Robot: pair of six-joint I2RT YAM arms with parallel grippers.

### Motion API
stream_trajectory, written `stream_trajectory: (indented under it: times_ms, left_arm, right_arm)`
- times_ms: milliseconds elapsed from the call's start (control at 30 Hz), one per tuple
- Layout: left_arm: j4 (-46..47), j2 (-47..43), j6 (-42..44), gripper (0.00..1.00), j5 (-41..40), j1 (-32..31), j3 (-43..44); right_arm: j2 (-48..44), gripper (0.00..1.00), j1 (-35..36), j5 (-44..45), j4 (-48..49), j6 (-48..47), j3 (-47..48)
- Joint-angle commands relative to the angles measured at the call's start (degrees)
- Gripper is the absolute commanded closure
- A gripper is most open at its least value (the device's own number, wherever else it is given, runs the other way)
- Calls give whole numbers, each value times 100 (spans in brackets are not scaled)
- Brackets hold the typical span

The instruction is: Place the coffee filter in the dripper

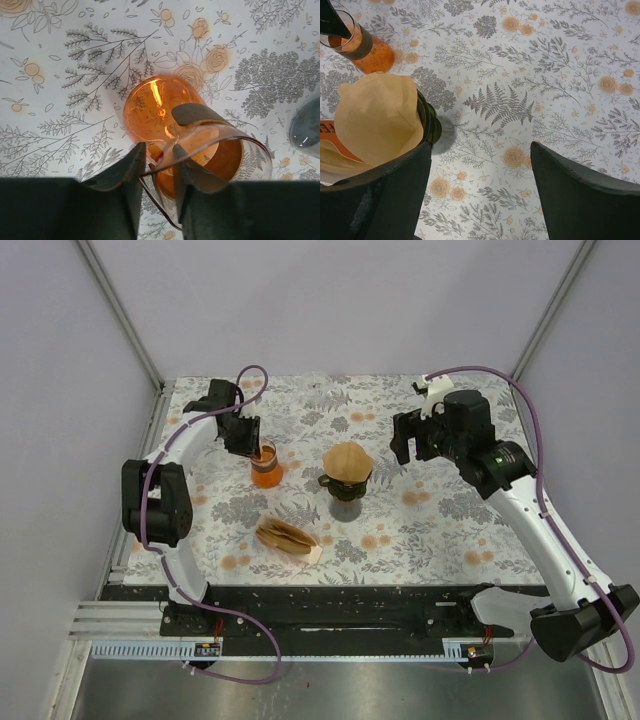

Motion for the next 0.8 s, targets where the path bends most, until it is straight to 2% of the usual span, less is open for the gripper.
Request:
stream_trajectory:
  times_ms: [0, 100, 333, 467, 600, 767]
  left_arm:
    - [106, -312, 41, 65, 417, 26, 15]
    - [97, -426, -29, 49, 576, 70, 86]
    - [220, -1041, 15, 32, 462, 87, 165]
    - [212, -1444, 216, 28, 514, 79, 95]
    - [107, -1989, 489, 24, 1014, 79, -98]
    - [-87, -2499, 753, 21, 1262, 87, -108]
  right_arm:
    - [-244, 12, -21, -46, 52, 77, -29]
    - [-314, 12, -21, -64, -54, 77, -29]
    - [-560, 12, -21, -160, -282, 332, 76]
    - [-552, 12, -21, -178, -502, 490, 348]
    - [-490, 11, -21, -178, -634, 771, 700]
    - [-218, 11, -21, -318, -731, 1035, 1236]
